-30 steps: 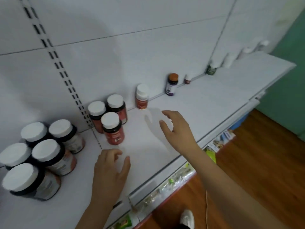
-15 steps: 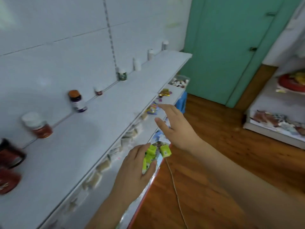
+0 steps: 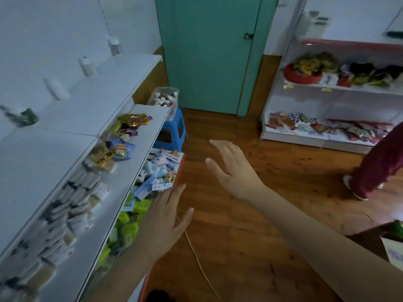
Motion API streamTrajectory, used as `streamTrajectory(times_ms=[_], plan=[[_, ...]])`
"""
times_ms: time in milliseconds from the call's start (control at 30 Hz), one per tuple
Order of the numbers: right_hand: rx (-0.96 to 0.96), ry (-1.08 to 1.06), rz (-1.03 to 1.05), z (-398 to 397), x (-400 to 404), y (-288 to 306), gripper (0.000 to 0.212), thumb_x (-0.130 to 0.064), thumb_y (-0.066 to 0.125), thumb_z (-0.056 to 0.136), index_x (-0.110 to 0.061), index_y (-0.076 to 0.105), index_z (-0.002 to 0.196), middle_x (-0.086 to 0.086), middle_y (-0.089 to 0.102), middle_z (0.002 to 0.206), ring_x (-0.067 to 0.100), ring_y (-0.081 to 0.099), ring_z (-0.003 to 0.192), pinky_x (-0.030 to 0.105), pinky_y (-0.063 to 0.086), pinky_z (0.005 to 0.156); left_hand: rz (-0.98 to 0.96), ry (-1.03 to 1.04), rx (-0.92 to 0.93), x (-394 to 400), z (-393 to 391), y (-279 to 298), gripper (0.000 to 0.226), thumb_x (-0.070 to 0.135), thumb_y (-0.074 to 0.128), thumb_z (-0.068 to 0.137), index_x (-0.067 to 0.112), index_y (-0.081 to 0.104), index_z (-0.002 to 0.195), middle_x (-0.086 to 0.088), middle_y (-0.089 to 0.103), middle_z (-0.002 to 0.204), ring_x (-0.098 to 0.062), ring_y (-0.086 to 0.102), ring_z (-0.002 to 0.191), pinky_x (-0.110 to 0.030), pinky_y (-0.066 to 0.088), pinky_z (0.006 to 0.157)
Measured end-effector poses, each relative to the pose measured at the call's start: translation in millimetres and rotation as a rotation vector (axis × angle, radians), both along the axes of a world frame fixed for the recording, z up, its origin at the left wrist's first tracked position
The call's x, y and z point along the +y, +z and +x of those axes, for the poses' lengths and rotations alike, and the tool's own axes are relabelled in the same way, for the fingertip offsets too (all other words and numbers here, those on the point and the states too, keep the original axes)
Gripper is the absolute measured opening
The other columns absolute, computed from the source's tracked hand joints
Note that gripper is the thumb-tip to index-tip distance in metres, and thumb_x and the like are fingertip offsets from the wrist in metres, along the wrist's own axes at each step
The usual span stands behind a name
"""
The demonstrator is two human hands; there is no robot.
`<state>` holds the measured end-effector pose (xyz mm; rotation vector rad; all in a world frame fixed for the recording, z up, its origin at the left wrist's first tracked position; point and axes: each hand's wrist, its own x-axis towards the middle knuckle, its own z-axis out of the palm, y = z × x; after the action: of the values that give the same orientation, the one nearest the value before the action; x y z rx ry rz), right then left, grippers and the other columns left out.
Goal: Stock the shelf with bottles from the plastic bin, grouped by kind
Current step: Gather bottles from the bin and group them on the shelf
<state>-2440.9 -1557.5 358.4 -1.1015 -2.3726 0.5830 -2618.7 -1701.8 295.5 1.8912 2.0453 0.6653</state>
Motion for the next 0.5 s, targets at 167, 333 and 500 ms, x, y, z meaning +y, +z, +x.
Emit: streamTrajectory(times_ms=[167, 333, 500], plan=[[-0.019, -0.048, 0.006, -0.3, 60.9, -16.9, 0.058, -0.051, 0.040, 0.101, -0.019, 0.034, 0.150, -0.003, 0.037, 0.153, 0.013, 0.026, 0.144, 0.035, 0.028, 0.117, -0.046, -0.083, 0.096, 68.9, -10.7, -16.6, 0.067, 0.067, 0.025, 0.094, 0.031, 0.026, 0.151, 0.010, 0.038, 0.149, -0.011, 0.035, 0.138, -0.038, 0.037, 0.112], [-0.067, -0.069, -0.021, -25.8, 138.4, -33.0, 0.061, -0.053, 0.037, 0.102, -0.021, 0.029, 0.153, -0.004, 0.031, 0.157, 0.012, 0.020, 0.147, 0.038, 0.024, 0.120, -0.075, -0.142, 0.134, 160.4, -34.7, -28.3, 0.068, 0.064, 0.027, 0.096, 0.030, 0.018, 0.154, 0.007, 0.031, 0.154, -0.011, 0.027, 0.143, -0.033, 0.028, 0.115], [-0.185, -0.082, -0.026, -49.8, 223.5, -25.7, 0.066, -0.060, 0.030, 0.100, -0.026, 0.021, 0.155, -0.007, 0.020, 0.162, 0.011, 0.010, 0.151, 0.041, 0.018, 0.122, -0.083, -0.166, 0.133, 255.4, -60.2, -29.6, 0.077, 0.069, 0.015, 0.090, 0.028, 0.018, 0.155, 0.002, 0.030, 0.157, -0.015, 0.026, 0.145, -0.033, 0.024, 0.116]])
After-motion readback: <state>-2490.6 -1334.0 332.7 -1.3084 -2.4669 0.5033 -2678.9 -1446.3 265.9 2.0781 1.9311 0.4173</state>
